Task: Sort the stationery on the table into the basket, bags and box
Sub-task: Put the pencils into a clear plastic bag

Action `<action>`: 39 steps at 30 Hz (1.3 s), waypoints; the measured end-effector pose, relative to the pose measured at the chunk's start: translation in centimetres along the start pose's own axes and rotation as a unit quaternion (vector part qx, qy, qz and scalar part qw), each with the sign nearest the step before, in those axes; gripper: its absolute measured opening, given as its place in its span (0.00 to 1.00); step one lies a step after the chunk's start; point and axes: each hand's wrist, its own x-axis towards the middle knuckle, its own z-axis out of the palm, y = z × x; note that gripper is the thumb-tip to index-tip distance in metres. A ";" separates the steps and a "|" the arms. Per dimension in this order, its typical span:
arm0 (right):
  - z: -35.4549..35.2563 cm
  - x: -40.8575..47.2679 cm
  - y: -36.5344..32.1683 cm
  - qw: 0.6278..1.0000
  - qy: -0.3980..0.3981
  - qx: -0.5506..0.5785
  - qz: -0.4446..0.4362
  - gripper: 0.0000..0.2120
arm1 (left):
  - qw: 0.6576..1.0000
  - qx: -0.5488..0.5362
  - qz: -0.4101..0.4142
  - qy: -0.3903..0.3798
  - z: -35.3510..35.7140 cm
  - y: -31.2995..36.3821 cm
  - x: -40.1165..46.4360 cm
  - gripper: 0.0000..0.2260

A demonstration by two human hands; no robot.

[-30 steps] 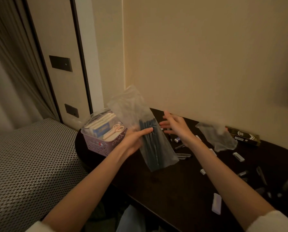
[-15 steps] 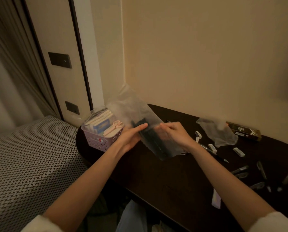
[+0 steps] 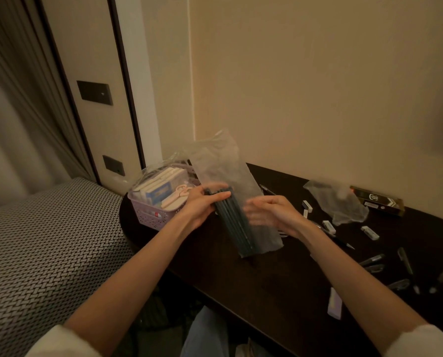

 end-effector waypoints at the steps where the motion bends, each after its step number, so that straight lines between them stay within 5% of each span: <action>1: 0.0 0.0 -0.1 1.000 -0.007 -0.023 -0.006 0.12 | 1.000 0.007 -0.005 0.002 0.1 0.0 0.0 0.15; 5: 0.5 0.0 -0.7 0.988 0.036 -0.144 -0.053 0.09 | 1.000 0.020 -0.004 -0.006 1.2 0.5 -0.3 0.13; 14: 0.4 -0.1 -4.6 0.982 0.098 -0.077 -0.140 0.09 | 0.996 0.021 0.054 -0.065 3.6 4.0 -0.6 0.08; 19: 0.3 -0.8 -7.4 0.975 0.115 -0.063 -0.178 0.07 | 0.992 -0.038 0.066 -0.103 4.5 5.7 -0.3 0.14; 27: 1.1 -1.9 -11.0 0.963 0.149 -0.067 -0.214 0.07 | 0.991 -0.018 0.090 -0.095 6.0 7.4 -0.9 0.09; 35: 1.5 -2.5 -10.6 0.964 0.179 -0.024 -0.197 0.09 | 0.995 -0.058 0.080 -0.020 5.7 8.9 -1.8 0.06; 39: 1.5 -2.5 -10.8 0.961 0.207 -0.032 -0.179 0.09 | 0.993 0.038 0.092 0.058 6.5 9.5 -2.3 0.08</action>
